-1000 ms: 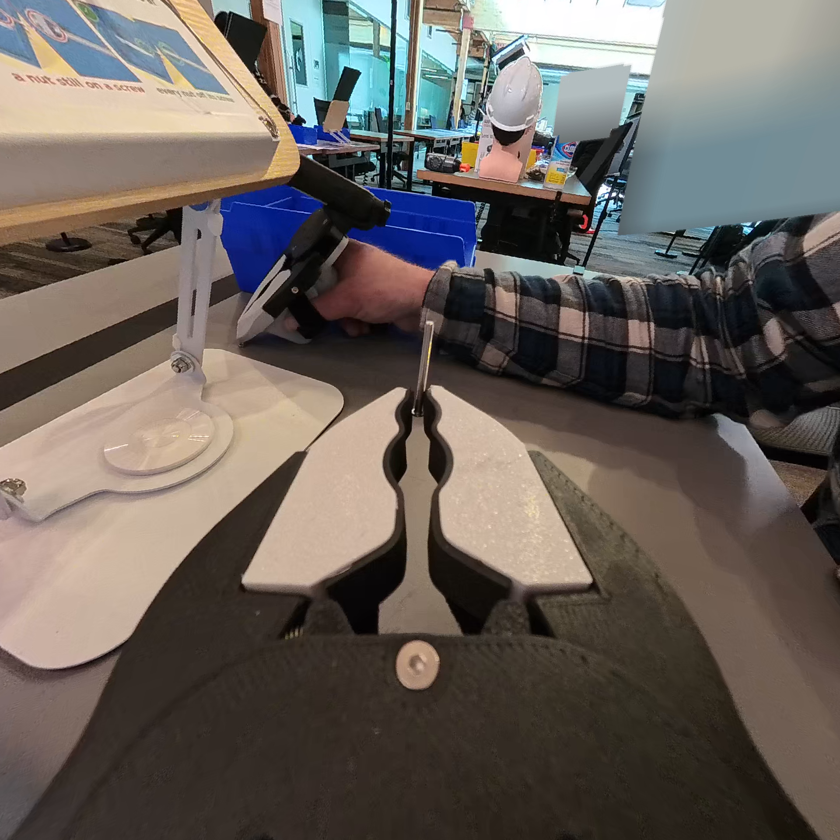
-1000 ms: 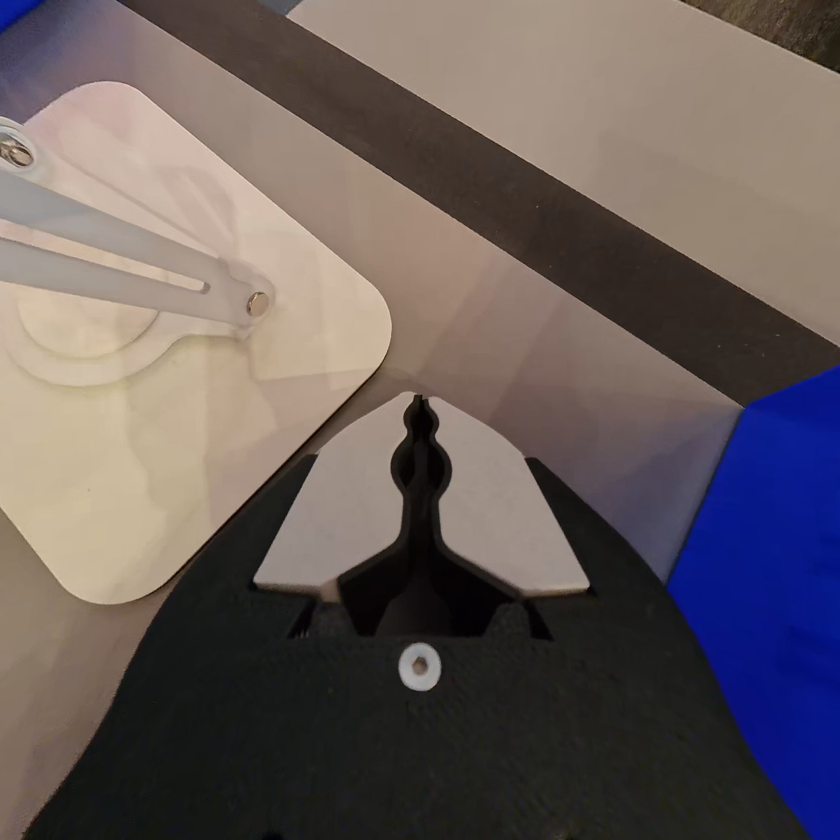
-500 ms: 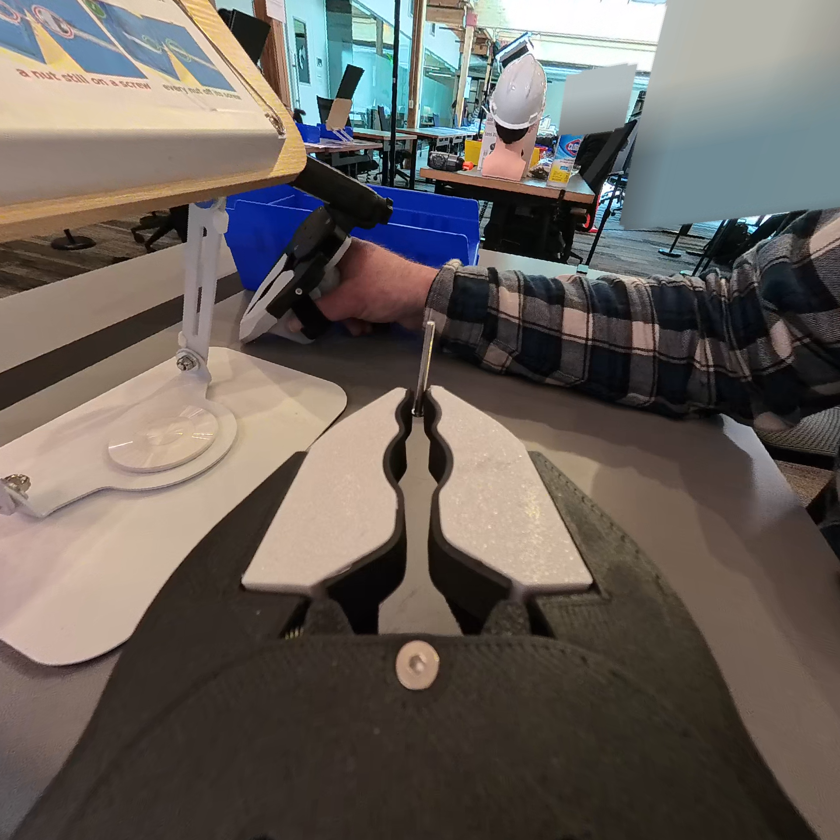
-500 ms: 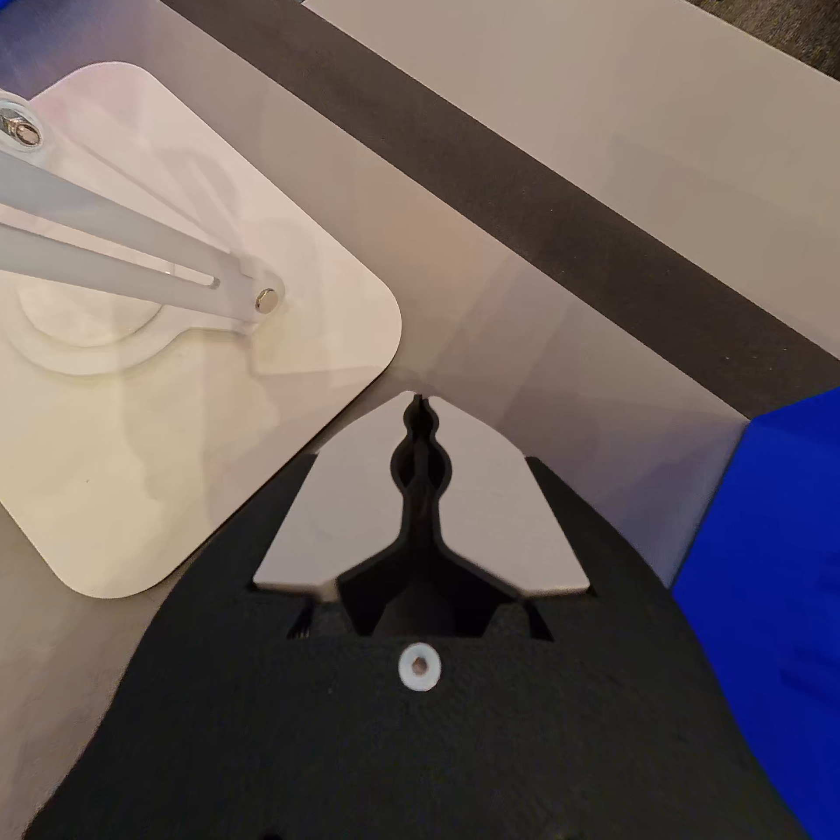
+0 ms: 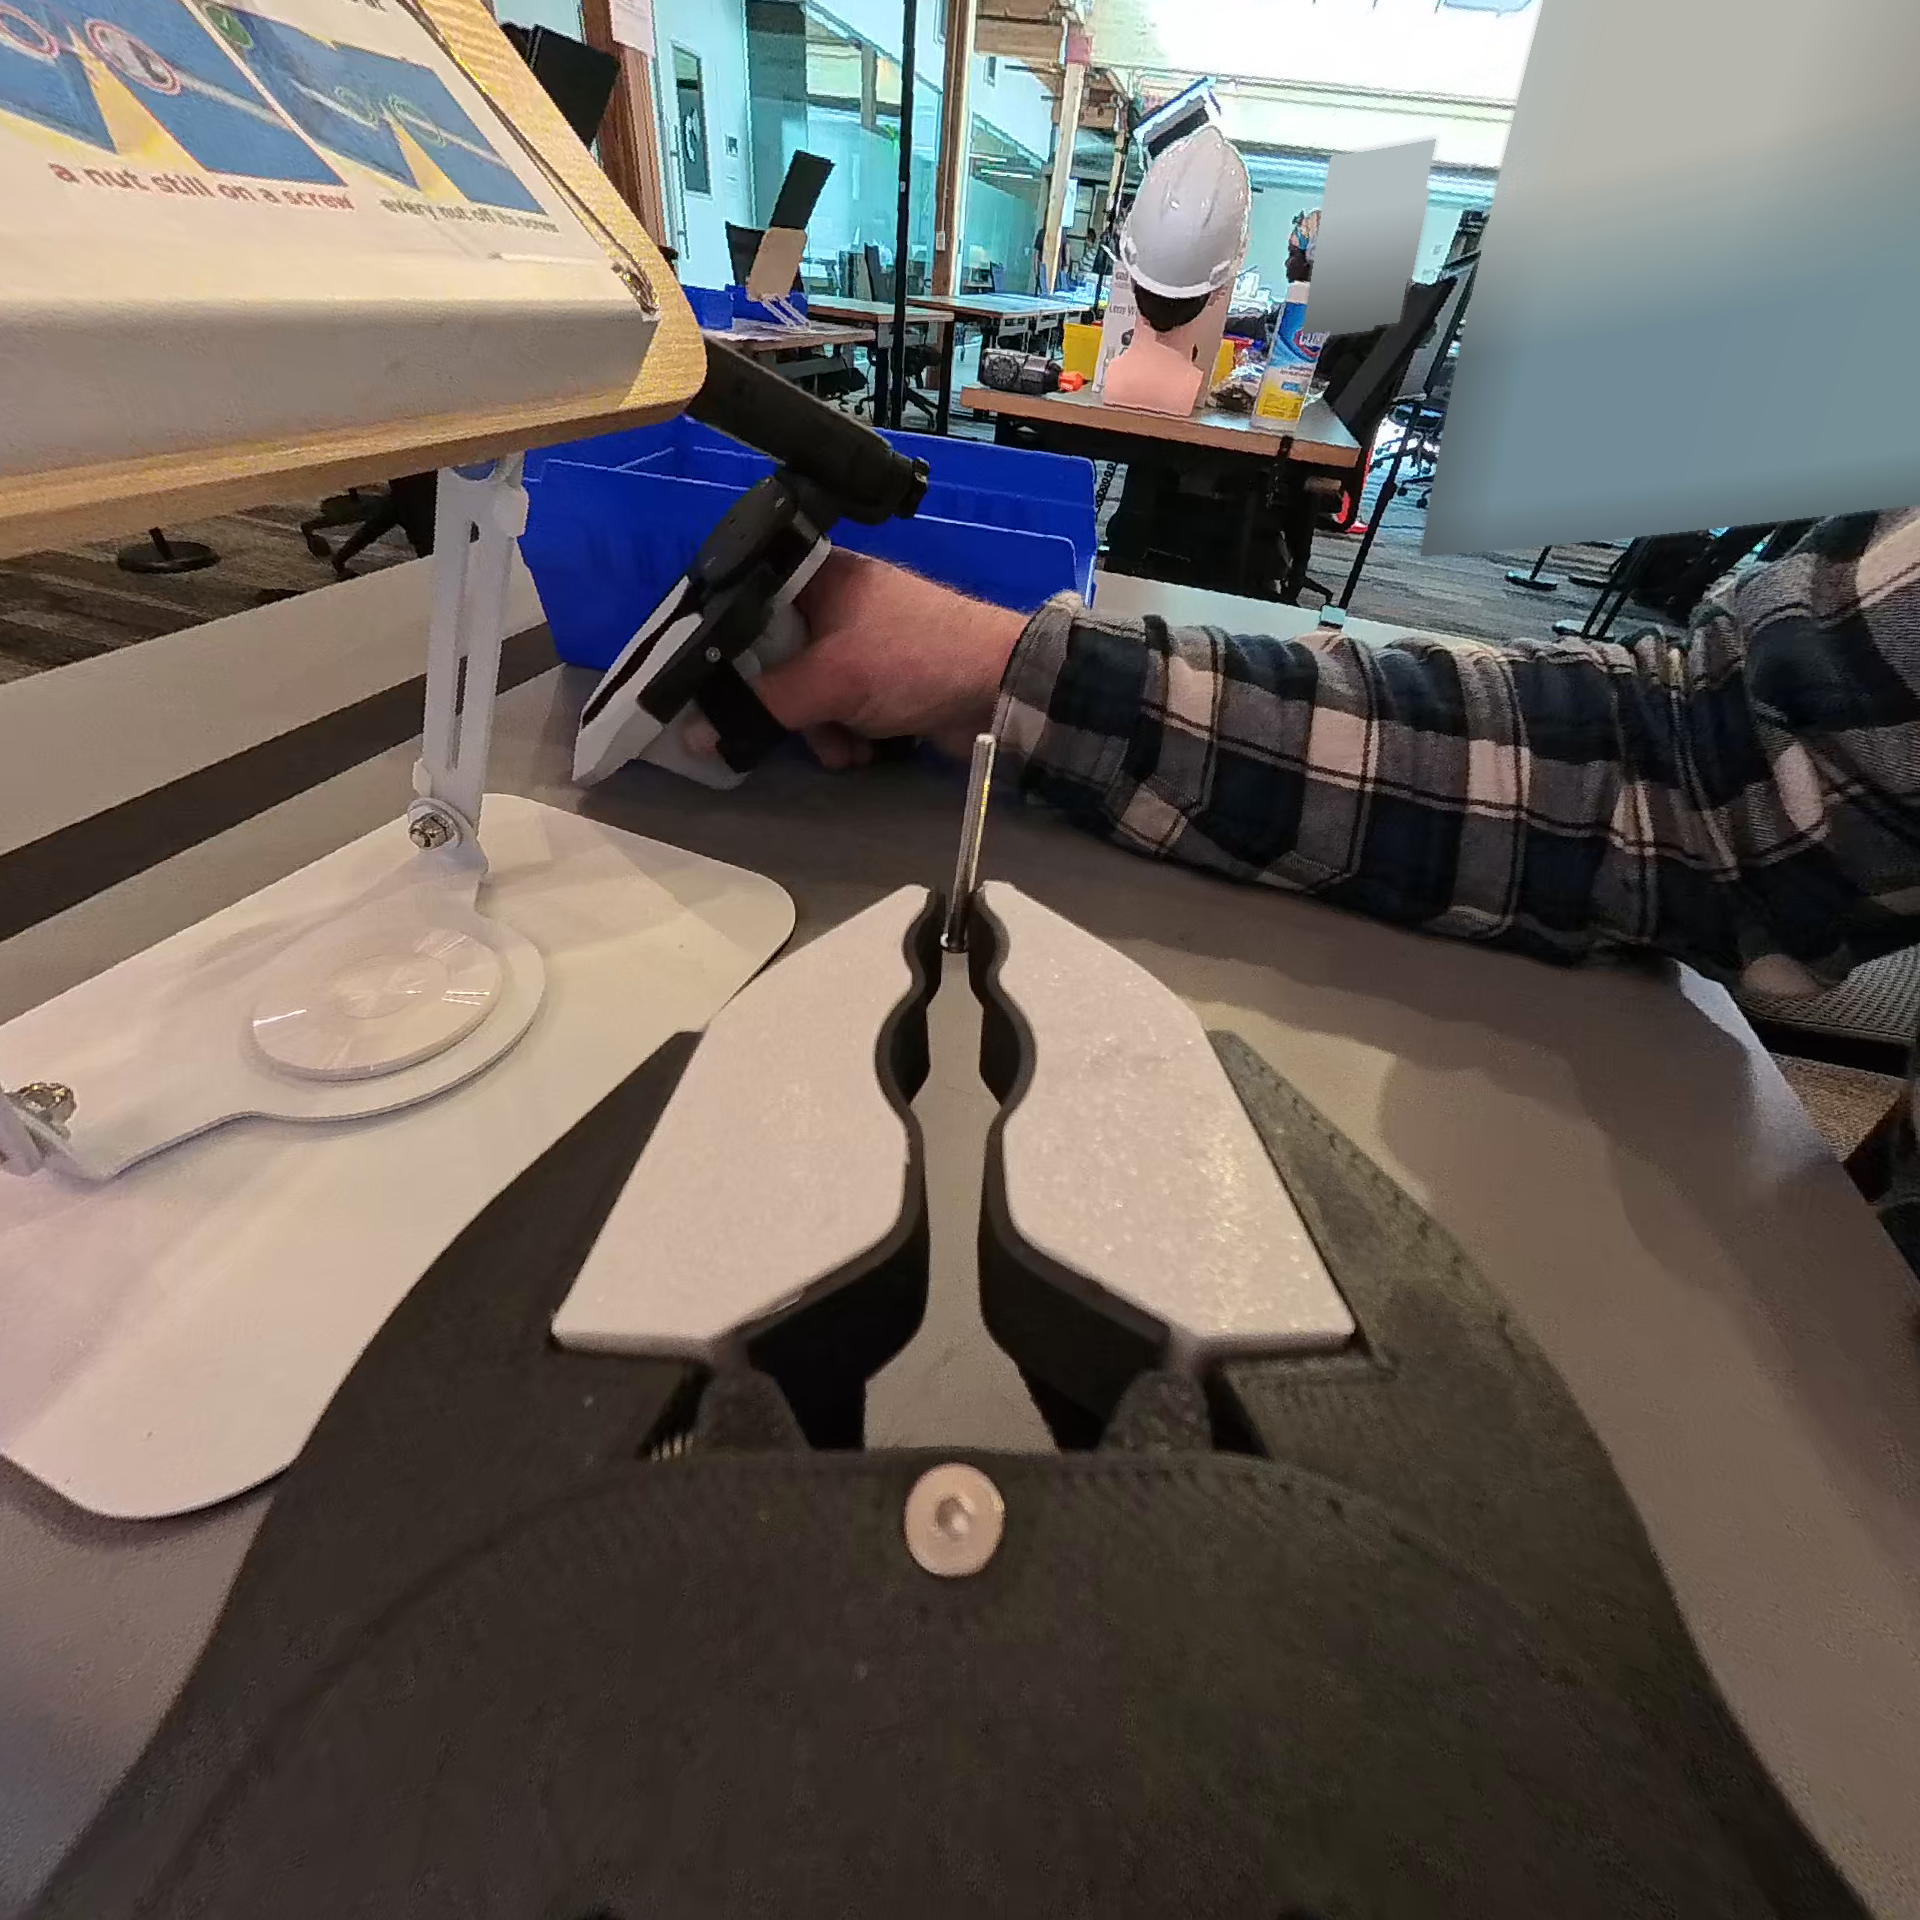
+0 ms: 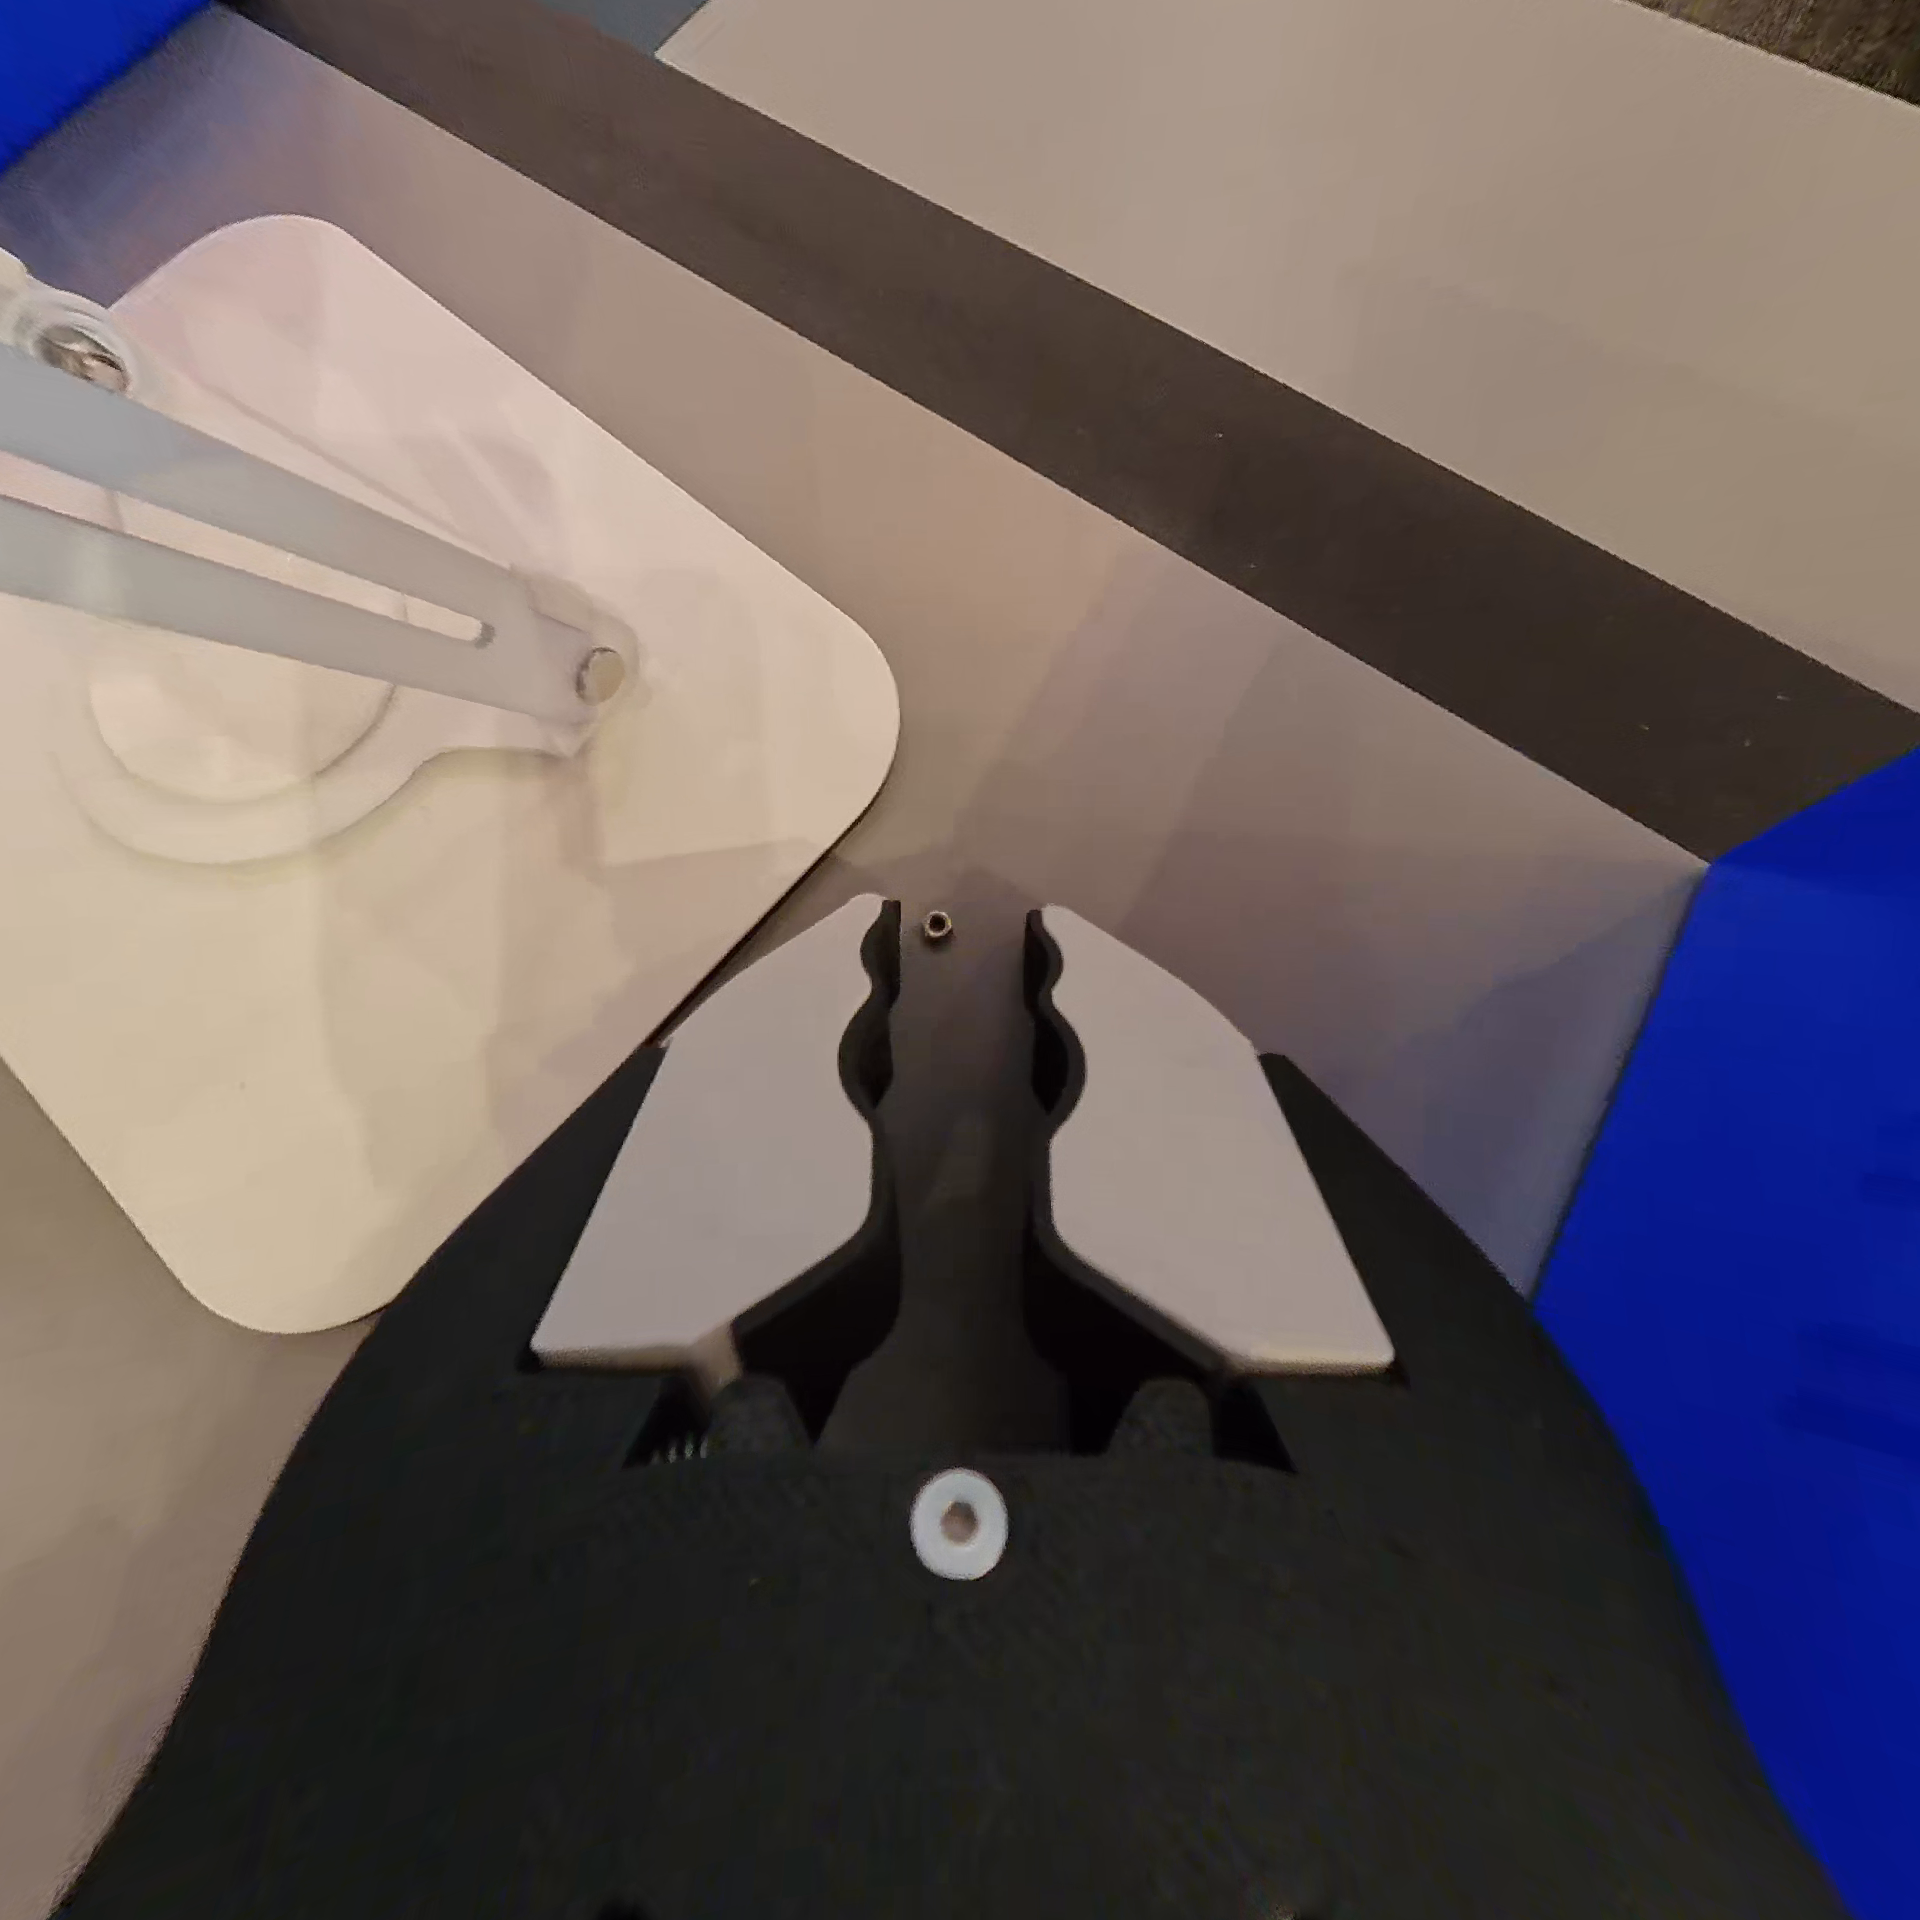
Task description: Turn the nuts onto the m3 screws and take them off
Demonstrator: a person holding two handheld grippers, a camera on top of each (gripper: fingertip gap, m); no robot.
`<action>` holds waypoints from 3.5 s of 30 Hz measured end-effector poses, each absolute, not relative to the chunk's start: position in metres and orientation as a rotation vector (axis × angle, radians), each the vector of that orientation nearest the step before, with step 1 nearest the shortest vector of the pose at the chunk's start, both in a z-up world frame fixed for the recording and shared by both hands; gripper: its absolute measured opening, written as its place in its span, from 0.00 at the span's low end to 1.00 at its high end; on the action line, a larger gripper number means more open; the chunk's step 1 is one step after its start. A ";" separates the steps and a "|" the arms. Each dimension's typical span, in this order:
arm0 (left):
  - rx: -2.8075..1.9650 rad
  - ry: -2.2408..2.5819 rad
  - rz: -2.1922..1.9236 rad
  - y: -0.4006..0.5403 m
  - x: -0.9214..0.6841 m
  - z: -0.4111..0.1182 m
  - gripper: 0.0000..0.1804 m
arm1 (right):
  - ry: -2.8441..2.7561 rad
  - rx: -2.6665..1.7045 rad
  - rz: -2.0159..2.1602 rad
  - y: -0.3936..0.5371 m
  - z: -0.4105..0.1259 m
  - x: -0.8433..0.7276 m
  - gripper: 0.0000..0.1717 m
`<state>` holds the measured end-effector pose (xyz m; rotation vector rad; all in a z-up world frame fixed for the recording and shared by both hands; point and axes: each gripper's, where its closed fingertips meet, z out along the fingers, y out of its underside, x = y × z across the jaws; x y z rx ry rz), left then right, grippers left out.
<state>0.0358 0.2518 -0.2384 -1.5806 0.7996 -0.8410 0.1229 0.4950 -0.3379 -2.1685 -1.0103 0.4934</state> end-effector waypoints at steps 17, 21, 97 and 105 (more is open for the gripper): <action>-1.579 0.798 -0.837 0.252 0.035 -0.238 0.02 | -1.072 -2.148 0.450 0.490 -0.339 0.123 0.00; -1.578 0.798 -0.836 0.252 0.035 -0.238 0.02 | -1.060 -2.146 0.458 0.490 -0.339 0.123 0.00; -1.576 0.813 -0.867 0.250 0.039 -0.239 0.02 | -0.965 -2.282 0.346 0.494 -0.340 0.150 0.00; -1.572 0.807 -0.879 0.251 0.039 -0.238 0.02 | -0.944 -2.331 0.421 0.453 -0.338 0.166 0.12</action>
